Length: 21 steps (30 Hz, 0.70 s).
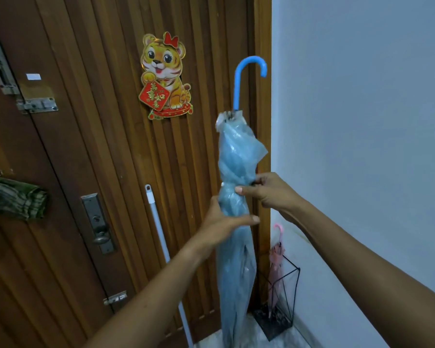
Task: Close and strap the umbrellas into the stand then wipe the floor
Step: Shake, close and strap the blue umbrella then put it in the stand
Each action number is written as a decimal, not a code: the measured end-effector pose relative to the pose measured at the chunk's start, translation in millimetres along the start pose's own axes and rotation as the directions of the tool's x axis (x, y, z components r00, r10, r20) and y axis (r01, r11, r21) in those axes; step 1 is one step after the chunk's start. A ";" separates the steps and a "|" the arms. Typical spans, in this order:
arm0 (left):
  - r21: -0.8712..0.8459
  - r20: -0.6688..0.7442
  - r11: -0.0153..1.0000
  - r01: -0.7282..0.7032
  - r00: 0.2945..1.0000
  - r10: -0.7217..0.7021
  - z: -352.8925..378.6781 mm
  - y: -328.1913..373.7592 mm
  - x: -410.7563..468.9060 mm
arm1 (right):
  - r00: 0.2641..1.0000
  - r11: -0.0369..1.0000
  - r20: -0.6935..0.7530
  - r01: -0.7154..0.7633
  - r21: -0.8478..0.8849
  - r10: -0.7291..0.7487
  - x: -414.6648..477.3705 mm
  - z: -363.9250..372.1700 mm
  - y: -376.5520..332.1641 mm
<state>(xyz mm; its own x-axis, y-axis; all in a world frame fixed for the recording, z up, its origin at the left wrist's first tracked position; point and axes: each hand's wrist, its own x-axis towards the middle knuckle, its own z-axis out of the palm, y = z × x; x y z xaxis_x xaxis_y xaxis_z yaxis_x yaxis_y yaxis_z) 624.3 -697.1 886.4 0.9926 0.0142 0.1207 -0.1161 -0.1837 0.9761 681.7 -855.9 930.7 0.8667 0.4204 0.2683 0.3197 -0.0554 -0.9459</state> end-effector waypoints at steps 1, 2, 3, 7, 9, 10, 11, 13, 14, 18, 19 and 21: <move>0.053 -0.091 0.998 -0.016 0.996 0.021 9.9 -6.5 2.1 | 1.000 1.000 0.030 -0.009 -0.021 0.009 0.3 4.3 3.3; 0.062 -0.168 0.998 -0.025 0.985 0.035 16.9 -12.0 5.1 | 0.999 0.999 0.048 -0.008 -0.042 0.010 -0.3 8.3 4.4; 0.039 -0.228 0.999 -0.018 0.973 0.026 20.5 -13.6 5.8 | 0.998 0.998 0.059 0.002 -0.063 0.002 -0.7 10.9 4.2; -0.002 -0.256 1.000 0.000 0.967 0.000 14.1 -4.9 0.6 | 0.999 0.992 0.036 -0.030 -0.121 0.034 2.5 6.0 -5.0; 0.005 -0.213 1.000 -0.017 0.977 0.017 11.1 1.7 -2.9 | 0.999 0.994 -0.007 -0.049 -0.099 0.048 1.1 -1.7 -8.7; 0.001 -0.194 1.000 -0.015 0.981 0.015 10.2 5.2 -5.4 | 0.999 0.996 -0.013 -0.040 -0.081 0.040 0.0 -5.2 -8.7; -0.002 -0.179 1.000 -0.004 0.984 0.004 8.4 7.0 -6.0 | 1.000 0.997 -0.008 -0.027 -0.067 0.026 -1.1 -7.8 -8.3; -0.027 -0.150 0.999 0.019 0.988 -0.023 3.9 8.2 -5.7 | 1.000 0.999 0.023 -0.010 -0.038 0.011 -4.0 -11.5 -7.4; -0.054 -0.131 0.998 0.031 0.991 -0.038 1.9 8.3 -6.0 | 0.999 1.000 0.042 -0.002 -0.029 0.003 -5.0 -13.0 -6.9; -0.386 0.041 0.922 0.043 0.999 -0.030 -6.5 3.3 0.1 | 0.992 1.000 0.124 0.006 -0.014 -0.004 3.6 -14.4 0.3; -0.476 0.113 0.876 0.078 0.993 -0.027 -11.5 -1.2 5.0 | 0.986 1.000 0.168 0.011 0.004 -0.012 11.2 -11.2 3.5; -0.563 0.283 0.805 0.188 0.959 -0.026 -16.7 -4.4 5.0 | 0.971 0.998 0.237 0.011 0.055 -0.024 14.1 -9.4 6.0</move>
<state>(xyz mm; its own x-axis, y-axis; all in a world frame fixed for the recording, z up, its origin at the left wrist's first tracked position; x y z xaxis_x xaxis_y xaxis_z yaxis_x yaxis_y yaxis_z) 629.1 -679.8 885.7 0.9648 -0.2601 0.0392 0.0731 0.4084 0.9099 699.5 -858.8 930.5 0.7437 0.6240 0.2401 0.3081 -0.0011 -0.9514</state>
